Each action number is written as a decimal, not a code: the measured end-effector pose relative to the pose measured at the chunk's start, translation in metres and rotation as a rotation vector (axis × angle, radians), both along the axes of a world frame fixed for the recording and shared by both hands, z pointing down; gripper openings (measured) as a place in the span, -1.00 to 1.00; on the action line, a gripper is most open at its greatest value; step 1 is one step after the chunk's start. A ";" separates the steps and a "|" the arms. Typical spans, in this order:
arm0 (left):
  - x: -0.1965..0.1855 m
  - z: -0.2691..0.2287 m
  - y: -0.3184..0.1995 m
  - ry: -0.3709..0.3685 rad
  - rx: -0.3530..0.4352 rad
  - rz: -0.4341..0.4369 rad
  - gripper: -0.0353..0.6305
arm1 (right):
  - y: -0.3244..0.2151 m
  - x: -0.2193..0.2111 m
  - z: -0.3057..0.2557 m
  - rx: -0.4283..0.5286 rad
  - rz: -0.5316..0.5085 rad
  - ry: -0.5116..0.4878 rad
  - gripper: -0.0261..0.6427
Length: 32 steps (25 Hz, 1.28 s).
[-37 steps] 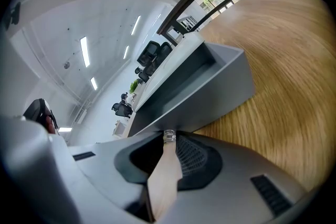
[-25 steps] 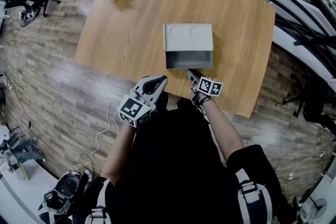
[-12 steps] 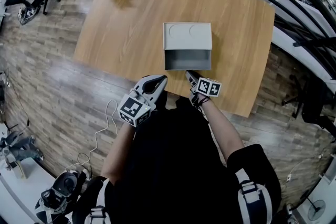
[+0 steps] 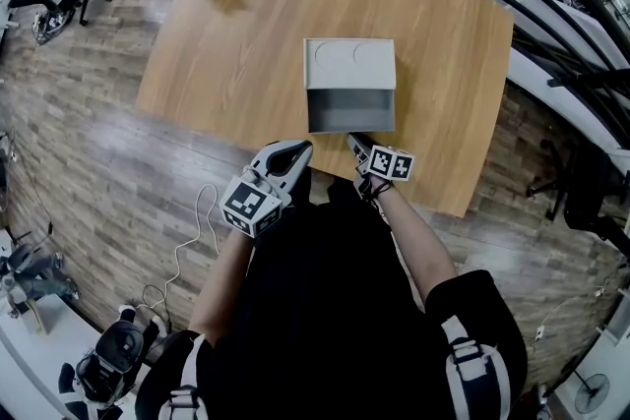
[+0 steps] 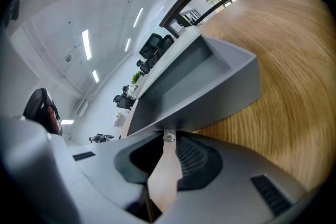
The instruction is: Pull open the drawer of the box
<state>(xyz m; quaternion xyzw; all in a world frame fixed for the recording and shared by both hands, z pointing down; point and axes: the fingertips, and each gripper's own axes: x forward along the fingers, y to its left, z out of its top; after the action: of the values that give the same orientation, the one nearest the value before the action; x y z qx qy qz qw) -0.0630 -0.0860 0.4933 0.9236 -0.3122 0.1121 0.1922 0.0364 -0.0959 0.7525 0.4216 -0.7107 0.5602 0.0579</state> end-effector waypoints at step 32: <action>0.002 0.000 0.007 -0.002 0.012 -0.020 -0.83 | 0.021 0.007 0.001 0.015 -0.066 0.027 -0.53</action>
<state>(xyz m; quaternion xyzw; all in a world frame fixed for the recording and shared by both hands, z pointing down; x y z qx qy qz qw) -0.0610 -0.0791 0.4935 0.9214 -0.3224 0.1093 0.1873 0.0430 -0.0745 0.7537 0.4058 -0.7275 0.5470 0.0825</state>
